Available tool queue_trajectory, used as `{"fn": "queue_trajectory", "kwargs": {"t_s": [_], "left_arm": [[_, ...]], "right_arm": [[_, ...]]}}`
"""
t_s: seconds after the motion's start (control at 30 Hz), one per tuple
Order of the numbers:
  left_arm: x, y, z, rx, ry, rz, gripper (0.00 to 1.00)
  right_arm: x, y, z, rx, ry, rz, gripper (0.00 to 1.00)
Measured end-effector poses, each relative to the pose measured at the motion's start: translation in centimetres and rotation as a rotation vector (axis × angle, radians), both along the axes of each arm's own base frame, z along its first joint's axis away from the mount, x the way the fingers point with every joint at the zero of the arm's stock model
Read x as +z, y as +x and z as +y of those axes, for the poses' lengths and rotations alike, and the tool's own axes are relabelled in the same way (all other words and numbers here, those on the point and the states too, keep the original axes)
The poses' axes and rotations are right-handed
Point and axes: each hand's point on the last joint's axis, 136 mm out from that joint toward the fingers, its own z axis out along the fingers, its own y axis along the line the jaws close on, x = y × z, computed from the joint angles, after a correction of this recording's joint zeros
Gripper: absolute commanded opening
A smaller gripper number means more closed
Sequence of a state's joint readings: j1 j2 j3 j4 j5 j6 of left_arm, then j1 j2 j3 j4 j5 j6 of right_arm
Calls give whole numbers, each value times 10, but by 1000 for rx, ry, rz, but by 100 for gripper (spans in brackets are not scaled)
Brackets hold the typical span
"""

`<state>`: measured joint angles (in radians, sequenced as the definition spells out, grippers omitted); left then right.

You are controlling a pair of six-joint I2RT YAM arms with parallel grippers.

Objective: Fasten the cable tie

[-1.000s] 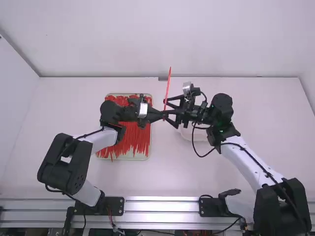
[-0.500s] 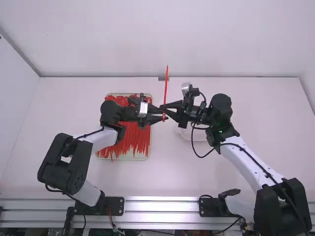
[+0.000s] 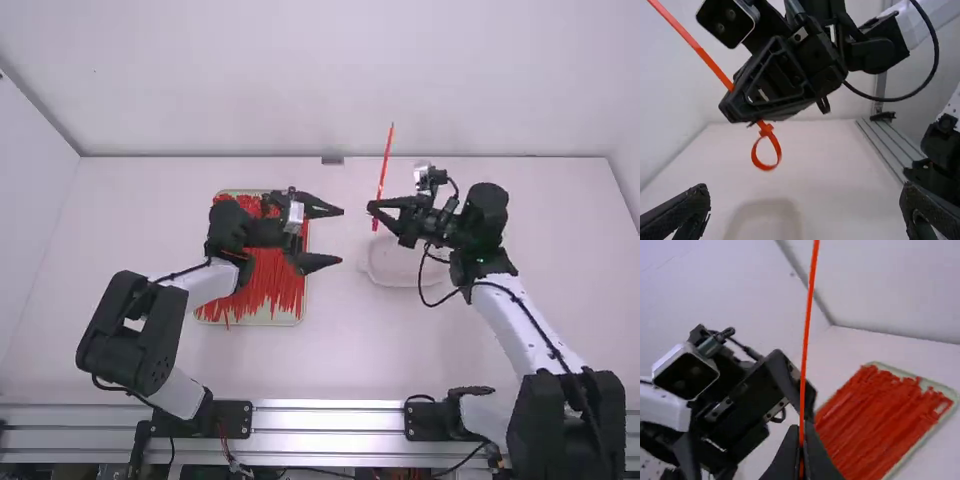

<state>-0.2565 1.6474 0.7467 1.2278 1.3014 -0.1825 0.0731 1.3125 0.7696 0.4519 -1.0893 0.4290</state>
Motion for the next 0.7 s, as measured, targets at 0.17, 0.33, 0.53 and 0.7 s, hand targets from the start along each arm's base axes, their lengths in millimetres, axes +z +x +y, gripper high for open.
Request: {"fn": "queue_trajectory", "kwargs": {"t_s": [0.17,0.33,0.53,0.7], "left_arm": [[-33,11,8,37,69,170,99],[-61,26,20,134,126,289,99],[-87,43,28,270,198,344,99],[-102,53,35,360,245,383,99]], "right_arm": [[-31,9,-29,-96,-58,112,0],[-60,15,-50,-200,-142,191,0],[-84,32,-66,-361,-290,182,0],[-117,43,-71,-480,-392,209,0]]}}
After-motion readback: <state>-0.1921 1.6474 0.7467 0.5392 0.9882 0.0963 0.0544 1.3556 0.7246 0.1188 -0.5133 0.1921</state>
